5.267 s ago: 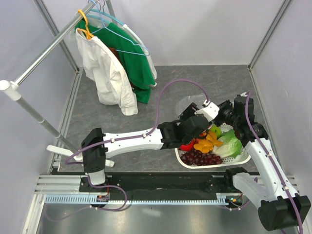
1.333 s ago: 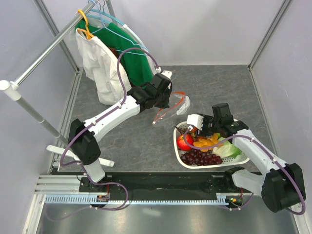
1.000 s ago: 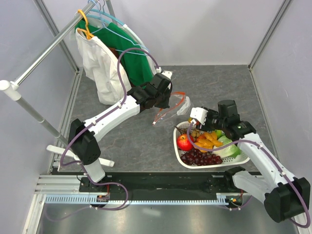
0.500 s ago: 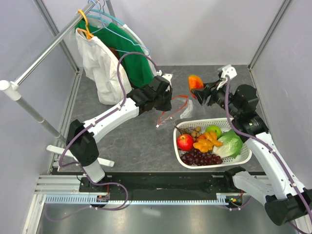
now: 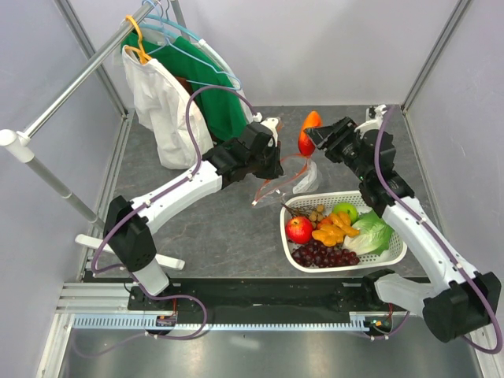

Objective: Place the food in the zip-top bag and seal the zipper
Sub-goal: Place the fake fruit in the zipper food storage bag, then pick up the fake fruit from the bin, then place the fake fruit in the zipper food storage bag.

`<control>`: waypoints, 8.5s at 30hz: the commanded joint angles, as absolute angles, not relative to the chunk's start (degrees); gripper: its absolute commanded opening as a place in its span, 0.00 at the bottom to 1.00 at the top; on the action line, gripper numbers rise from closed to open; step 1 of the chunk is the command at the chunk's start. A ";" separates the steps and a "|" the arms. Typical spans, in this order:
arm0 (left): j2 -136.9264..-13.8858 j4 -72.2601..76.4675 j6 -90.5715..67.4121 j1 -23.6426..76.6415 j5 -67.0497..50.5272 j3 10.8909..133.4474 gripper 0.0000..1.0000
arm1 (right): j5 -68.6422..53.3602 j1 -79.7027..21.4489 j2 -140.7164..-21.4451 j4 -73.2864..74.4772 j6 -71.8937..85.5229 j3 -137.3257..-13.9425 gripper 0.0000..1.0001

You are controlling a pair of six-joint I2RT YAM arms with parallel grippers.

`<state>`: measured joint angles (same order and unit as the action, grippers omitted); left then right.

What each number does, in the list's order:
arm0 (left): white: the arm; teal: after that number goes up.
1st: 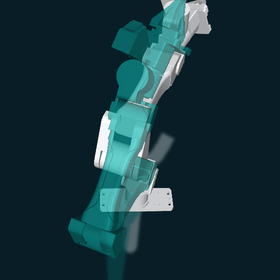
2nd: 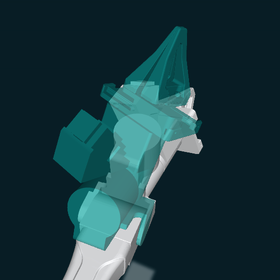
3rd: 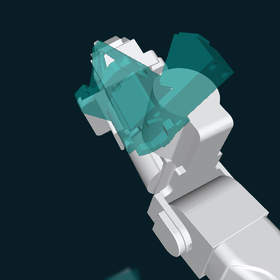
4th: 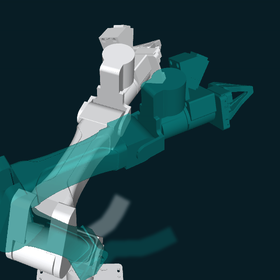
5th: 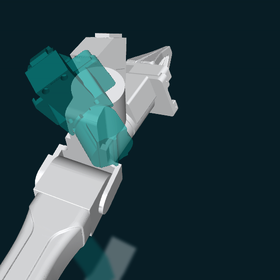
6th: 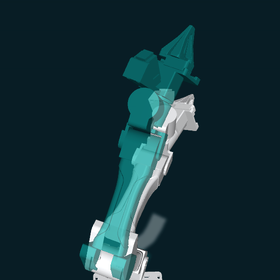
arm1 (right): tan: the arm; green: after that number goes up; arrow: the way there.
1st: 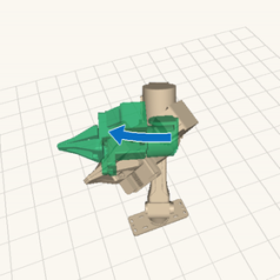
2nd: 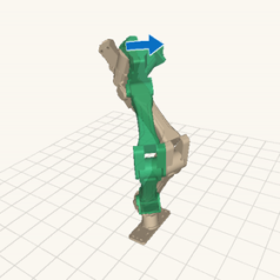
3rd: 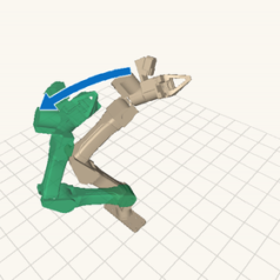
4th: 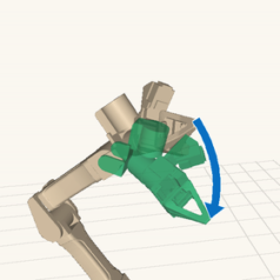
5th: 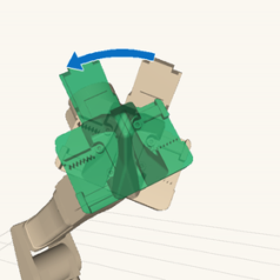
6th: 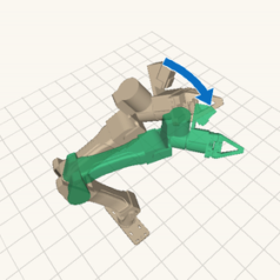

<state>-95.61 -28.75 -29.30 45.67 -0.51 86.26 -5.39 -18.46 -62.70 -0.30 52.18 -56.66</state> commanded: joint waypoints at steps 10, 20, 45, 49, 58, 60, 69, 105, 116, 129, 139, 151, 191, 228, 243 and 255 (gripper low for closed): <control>-93.78 -25.93 -32.08 46.14 -0.18 87.36 0.02 | -0.35 -25.22 -65.48 -0.18 53.02 -51.42 0.00; -92.72 -26.89 -31.03 45.70 3.51 87.27 0.02 | -4.48 -26.02 -62.84 14.05 32.90 -56.24 0.00; -94.48 -25.93 -36.74 43.59 -6.50 89.21 0.02 | -10.81 -30.76 -68.55 19.16 4.91 -56.95 0.00; -93.96 -24.87 -35.86 43.59 -7.73 87.63 0.02 | -12.91 -30.67 -71.97 20.56 11.68 -61.34 0.00; -91.32 -22.50 -34.63 43.60 -9.75 83.41 0.02 | -19.59 -25.76 -75.32 17.41 31.08 -62.40 0.13; -91.14 -22.50 -35.77 43.33 -10.98 82.62 0.02 | -19.78 -23.74 -74.62 15.48 34.44 -61.70 0.20; -92.37 -22.32 -41.31 41.84 -16.08 83.14 0.02 | -13.28 -23.20 -73.04 14.67 39.83 -60.64 0.91; -85.26 -21.36 -21.38 41.92 9.92 84.90 0.02 | -29.00 -16.97 -62.49 38.50 1.75 -65.48 0.92; -95.18 -21.80 -19.60 43.42 6.17 83.50 0.02 | -35.94 -12.30 -63.99 43.49 -7.97 -64.25 0.89; -95.63 -18.37 -26.54 43.07 -6.76 82.62 0.02 | -36.37 -12.30 -61.43 66.55 -45.56 -66.00 0.96; -95.80 -18.19 -29.53 40.96 -8.70 81.65 0.02 | -33.32 -21.52 -59.85 34.30 -10.93 -54.76 0.61; -96.06 -19.07 -31.02 38.85 -8.88 81.39 0.02 | -20.23 -34.01 -71.36 17.94 -7.38 -51.42 0.61; -96.77 -19.60 -30.94 37.71 -11.25 81.91 0.02 | -16.09 -36.91 -75.06 12.31 -12.30 -49.13 0.47; -96.85 -19.60 -33.57 36.83 -18.35 81.65 0.02 | -2.20 -36.74 -52.73 15.84 -5.10 -65.38 0.00; -97.56 -10.99 -47.28 32.87 -39.89 79.28 0.02 | 1.23 -36.91 -52.47 -15.98 4.56 -51.09 0.00; -97.21 -8.61 -49.22 31.90 -43.68 78.40 0.02 | 0.45 -36.74 -53.53 -20.31 5.27 -39.90 0.00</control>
